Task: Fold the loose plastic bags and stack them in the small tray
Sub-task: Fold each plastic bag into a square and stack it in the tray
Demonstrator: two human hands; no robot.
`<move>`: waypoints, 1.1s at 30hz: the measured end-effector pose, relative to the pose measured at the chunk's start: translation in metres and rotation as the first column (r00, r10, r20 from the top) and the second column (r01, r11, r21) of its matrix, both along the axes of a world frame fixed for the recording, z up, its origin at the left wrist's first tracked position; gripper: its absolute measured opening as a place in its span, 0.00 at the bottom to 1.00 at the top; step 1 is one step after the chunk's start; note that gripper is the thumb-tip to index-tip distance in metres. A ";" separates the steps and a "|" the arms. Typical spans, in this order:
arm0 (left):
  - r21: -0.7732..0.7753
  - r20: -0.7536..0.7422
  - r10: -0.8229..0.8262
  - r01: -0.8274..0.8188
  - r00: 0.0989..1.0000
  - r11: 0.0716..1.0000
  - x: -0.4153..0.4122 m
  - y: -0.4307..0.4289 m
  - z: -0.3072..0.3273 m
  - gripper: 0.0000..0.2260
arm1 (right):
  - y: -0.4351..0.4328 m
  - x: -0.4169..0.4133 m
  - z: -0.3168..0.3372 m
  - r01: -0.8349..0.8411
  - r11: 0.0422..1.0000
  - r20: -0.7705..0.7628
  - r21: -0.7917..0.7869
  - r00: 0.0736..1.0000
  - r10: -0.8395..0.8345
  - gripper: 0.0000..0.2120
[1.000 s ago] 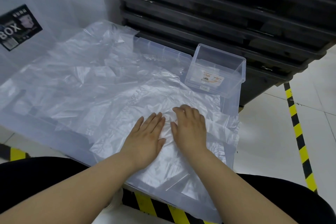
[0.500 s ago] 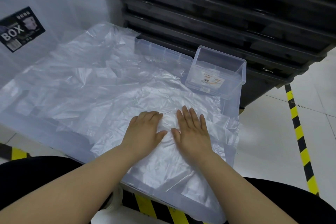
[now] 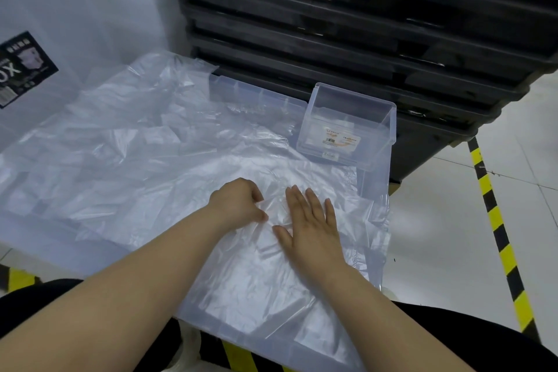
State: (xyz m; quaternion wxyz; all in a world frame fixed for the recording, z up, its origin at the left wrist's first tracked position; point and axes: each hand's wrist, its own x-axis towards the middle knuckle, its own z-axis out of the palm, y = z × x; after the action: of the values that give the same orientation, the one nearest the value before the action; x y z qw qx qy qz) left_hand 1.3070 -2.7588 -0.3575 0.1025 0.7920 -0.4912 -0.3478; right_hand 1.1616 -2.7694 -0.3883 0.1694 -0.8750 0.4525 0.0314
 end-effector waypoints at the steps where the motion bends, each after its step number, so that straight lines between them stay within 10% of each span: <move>1: -0.004 -0.007 0.003 -0.003 1.000 1.000 0.000 0.000 0.000 0.08 | 0.000 0.000 0.001 0.007 1.000 0.015 0.011 1.000 -0.007 0.46; 11: -0.229 -0.329 0.114 -0.196 0.938 0.953 0.014 0.023 0.015 0.13 | -0.006 -0.006 0.016 0.141 0.967 0.328 0.214 0.921 -0.207 0.33; 19: -0.226 -0.716 0.208 -0.503 0.666 0.834 0.004 0.020 0.027 0.10 | -0.010 0.004 0.051 0.075 0.683 0.597 0.727 0.422 -0.682 0.13; 25: -0.277 -0.716 0.131 -0.452 0.686 0.848 -0.008 0.010 0.035 0.06 | -0.026 0.000 0.069 0.224 0.691 0.560 0.687 0.443 -0.700 0.06; 33: -0.453 -0.240 -0.097 -0.023 0.966 0.891 -0.015 -0.039 0.034 0.21 | -0.107 -0.020 0.119 0.418 0.699 0.562 0.580 0.416 -0.715 0.03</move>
State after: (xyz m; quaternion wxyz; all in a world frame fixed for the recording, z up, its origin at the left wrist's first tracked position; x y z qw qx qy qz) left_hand 1.2920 -2.7983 -0.3231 0.3396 0.6853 -0.5561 -0.3251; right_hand 1.1417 -2.8760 -0.2698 0.4945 -0.5465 0.5975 -0.3160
